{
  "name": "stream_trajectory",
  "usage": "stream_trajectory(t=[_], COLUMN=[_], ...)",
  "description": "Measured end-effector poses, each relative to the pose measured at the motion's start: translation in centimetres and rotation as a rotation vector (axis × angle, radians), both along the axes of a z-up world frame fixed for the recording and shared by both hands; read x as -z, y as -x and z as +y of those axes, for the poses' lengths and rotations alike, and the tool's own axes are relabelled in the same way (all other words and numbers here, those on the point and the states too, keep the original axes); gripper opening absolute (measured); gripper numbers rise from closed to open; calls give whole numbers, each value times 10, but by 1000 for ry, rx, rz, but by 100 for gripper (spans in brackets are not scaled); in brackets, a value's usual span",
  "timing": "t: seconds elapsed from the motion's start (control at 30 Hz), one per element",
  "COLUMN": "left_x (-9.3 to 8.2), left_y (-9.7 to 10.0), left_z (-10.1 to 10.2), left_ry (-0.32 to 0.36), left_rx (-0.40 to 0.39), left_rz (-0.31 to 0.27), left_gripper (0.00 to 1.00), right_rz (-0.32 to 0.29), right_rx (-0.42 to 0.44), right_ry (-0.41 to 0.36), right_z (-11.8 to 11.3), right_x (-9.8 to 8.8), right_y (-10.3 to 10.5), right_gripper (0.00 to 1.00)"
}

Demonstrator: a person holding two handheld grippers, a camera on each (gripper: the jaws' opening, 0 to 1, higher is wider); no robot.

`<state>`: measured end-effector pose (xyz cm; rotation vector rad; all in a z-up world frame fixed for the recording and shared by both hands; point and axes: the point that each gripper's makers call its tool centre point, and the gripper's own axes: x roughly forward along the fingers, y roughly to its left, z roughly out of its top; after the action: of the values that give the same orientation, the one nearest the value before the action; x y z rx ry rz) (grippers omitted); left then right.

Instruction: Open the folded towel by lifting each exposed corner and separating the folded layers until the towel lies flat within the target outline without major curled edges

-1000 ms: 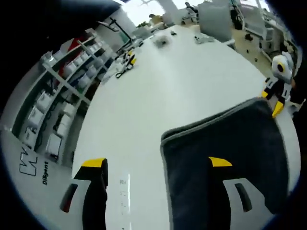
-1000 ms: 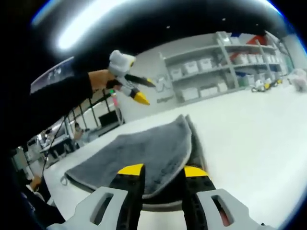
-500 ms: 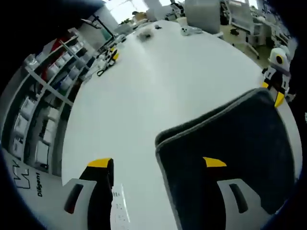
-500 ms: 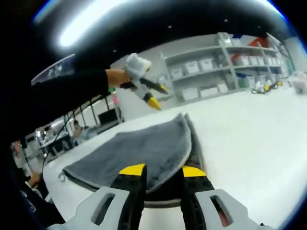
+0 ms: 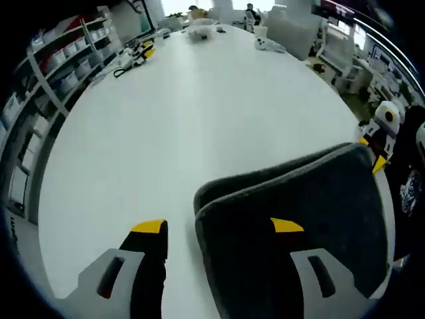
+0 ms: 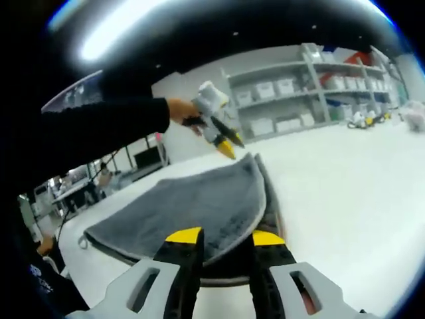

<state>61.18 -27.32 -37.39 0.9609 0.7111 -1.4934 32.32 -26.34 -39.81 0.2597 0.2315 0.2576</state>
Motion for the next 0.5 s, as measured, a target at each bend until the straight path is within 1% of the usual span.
stream_trajectory(t=[0.03, 0.13, 0.17, 0.23, 0.27, 0.3, 0.37, 0.47, 0.5], left_x=[2, 5, 5, 9, 11, 12, 15, 21, 22], left_y=[11, 15, 4, -1, -2, -1, 3, 11, 11], left_z=[1, 0, -1, -2, -4, -5, -7, -8, -8], left_ry=[-5, -16, -22, -36, -37, -34, -24, -22, -23], left_rx=[3, 18, 16, 20, 20, 18, 20, 27, 30], left_rz=[11, 45, 58, 38, 42, 58, 70, 73, 74], left_gripper=[58, 55, 54, 52, 48, 43, 38, 36, 34], right_rz=[0, 1, 1, 5, 6, 8, 10, 11, 12], right_rx=[0, 3, 4, 5, 6, 8, 11, 15, 17], right_ry=[1, -8, -11, -18, -23, -27, -32, -21, -19], right_z=[0, -1, -1, -2, -3, -3, -4, -4, -4], right_x=[0, 0, 0, 0, 0, -1, -1, -1, 0], right_y=[0, 1, 1, 1, 1, 1, 2, 2, 2], right_gripper=[22, 21, 21, 21, 21, 20, 19, 18, 18])
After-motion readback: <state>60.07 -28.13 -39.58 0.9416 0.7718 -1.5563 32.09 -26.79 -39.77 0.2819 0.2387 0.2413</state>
